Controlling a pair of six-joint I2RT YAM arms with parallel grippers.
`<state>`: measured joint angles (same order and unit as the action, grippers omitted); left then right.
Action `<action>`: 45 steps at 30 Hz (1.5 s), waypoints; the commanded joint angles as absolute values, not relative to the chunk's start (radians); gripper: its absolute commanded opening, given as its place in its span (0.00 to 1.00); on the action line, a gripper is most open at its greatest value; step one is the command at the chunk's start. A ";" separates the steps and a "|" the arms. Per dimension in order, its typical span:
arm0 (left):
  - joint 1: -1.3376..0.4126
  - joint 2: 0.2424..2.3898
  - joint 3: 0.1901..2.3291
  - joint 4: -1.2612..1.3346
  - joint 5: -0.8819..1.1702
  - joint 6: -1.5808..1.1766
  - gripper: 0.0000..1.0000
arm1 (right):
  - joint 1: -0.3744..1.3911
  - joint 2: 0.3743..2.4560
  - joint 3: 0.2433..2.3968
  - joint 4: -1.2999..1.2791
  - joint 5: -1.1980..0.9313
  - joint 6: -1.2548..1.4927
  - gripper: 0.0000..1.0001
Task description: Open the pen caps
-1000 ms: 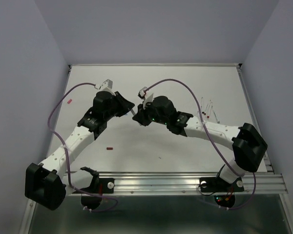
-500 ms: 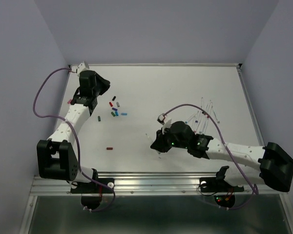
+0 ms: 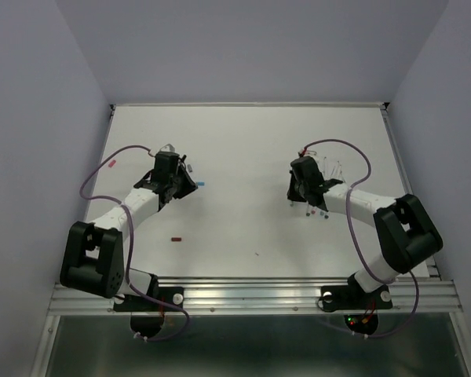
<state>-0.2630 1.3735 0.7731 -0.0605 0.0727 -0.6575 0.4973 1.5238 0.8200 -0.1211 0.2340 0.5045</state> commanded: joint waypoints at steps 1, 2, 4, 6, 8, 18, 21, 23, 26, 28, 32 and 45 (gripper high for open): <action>-0.267 1.377 0.808 -0.106 0.011 -0.623 0.26 | 0.489 1.589 0.899 -0.137 0.276 0.503 0.06; -0.268 1.381 0.805 -0.109 -0.018 -0.623 0.26 | 0.489 1.601 0.907 -0.138 0.282 0.505 0.08; -0.268 1.393 0.799 -0.115 -0.038 -0.620 0.31 | 0.480 1.632 0.920 -0.138 0.301 0.508 0.13; -0.268 1.416 0.798 -0.121 -0.037 -0.618 0.33 | 0.471 1.657 0.930 -0.144 0.314 0.517 0.13; -0.273 1.433 0.795 -0.121 -0.034 -0.617 0.37 | 0.471 1.667 0.933 -0.149 0.321 0.522 0.14; -0.287 1.431 0.788 -0.127 -0.032 -0.630 0.53 | 0.471 1.652 0.942 -0.153 0.308 0.532 0.35; -0.288 1.382 0.818 -0.155 -0.040 -0.627 0.64 | 0.471 1.597 0.956 -0.178 0.318 0.517 0.58; -0.290 1.352 0.848 -0.170 -0.041 -0.623 0.75 | 0.471 1.568 0.968 -0.195 0.313 0.506 0.79; -0.290 1.278 0.906 -0.216 -0.049 -0.606 0.84 | 0.471 1.493 1.003 -0.233 0.311 0.477 1.00; -0.290 1.204 0.958 -0.259 -0.083 -0.603 0.92 | 0.471 1.413 1.017 -0.259 0.334 0.472 1.00; -0.290 1.073 1.038 -0.359 -0.239 -0.617 0.99 | 0.471 1.212 0.947 -0.267 0.442 0.518 1.00; -0.285 0.833 0.881 -0.293 -0.371 -0.684 0.99 | 0.471 0.747 0.667 -0.402 0.658 0.634 1.00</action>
<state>-0.2863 0.8055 0.9165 -0.3050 -0.3405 -0.6643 0.4770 0.8120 0.7208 -0.3546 0.5846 0.5800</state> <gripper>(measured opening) 0.986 0.998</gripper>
